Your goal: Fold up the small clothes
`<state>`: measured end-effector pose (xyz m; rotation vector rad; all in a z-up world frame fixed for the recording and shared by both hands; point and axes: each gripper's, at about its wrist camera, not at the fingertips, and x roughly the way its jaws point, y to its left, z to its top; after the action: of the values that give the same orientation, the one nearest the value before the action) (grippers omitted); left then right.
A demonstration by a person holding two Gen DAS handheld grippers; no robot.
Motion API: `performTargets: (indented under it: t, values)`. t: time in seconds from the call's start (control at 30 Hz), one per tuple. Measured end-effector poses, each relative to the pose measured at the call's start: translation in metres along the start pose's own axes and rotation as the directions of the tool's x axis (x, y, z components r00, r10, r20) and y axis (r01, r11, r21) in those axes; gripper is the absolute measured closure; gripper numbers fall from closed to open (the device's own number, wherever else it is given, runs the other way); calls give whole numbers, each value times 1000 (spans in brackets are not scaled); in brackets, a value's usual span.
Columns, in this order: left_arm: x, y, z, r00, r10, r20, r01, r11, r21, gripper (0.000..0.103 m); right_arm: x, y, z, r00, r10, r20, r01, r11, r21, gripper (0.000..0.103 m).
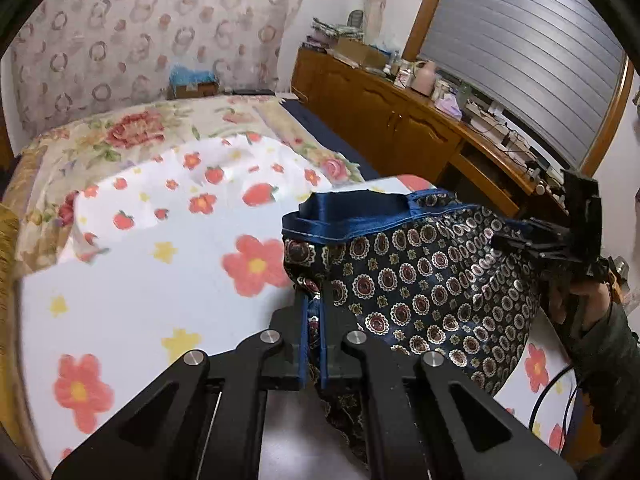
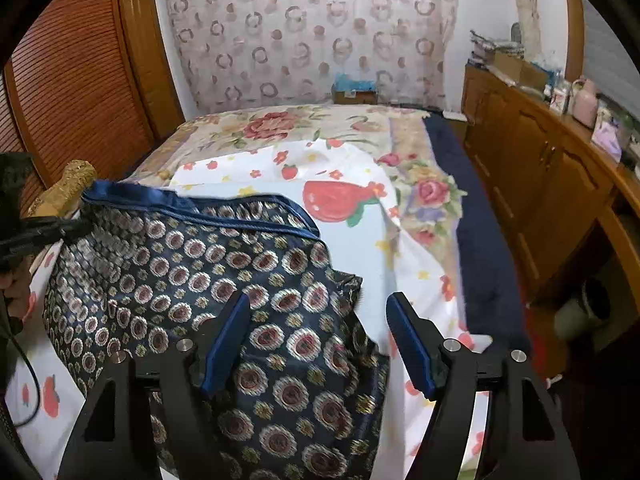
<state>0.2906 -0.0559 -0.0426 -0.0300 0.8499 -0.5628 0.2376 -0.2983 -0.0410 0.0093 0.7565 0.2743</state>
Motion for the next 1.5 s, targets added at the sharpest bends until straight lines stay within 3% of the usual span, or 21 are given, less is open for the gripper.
performTargets:
  t: [0.3, 0.6, 0.67, 0.73, 0.83, 1.07, 1.2, 1.5]
  values:
    - [-8, 23, -4, 998, 61, -4, -61, 998, -15, 98, 16, 4, 5, 994, 94, -60, -95, 995, -7, 31]
    - [-2, 23, -9, 997, 83, -3, -83, 997, -2, 98, 24, 1, 7, 994, 82, -75, -83, 997, -10, 32]
    - [-3, 22, -10, 996, 84, -1, -84, 996, 2, 98, 24, 5, 6, 992, 103, -69, -105, 994, -23, 46]
    - [-5, 21, -11, 997, 78, 6, -78, 997, 0, 98, 24, 8, 5, 987, 143, -72, -145, 989, -26, 79]
    - [-15, 17, -12, 997, 72, 33, -72, 997, 3, 98, 19, 11, 2, 987, 152, -57, -154, 987, -46, 93]
    - [-66, 9, -12, 990, 73, 124, -76, 997, 20, 98, -23, 27, 16, 984, 141, 114, -131, 987, -91, 95]
    - [-107, 14, -15, 976, 95, 195, -99, 995, 7, 98, -39, 57, 27, 981, 134, 143, -108, 979, -174, 96]
    - [-195, 50, -45, 925, 213, 314, -200, 977, -75, 98, -61, 124, 67, 944, 241, 224, -163, 934, -319, 96]
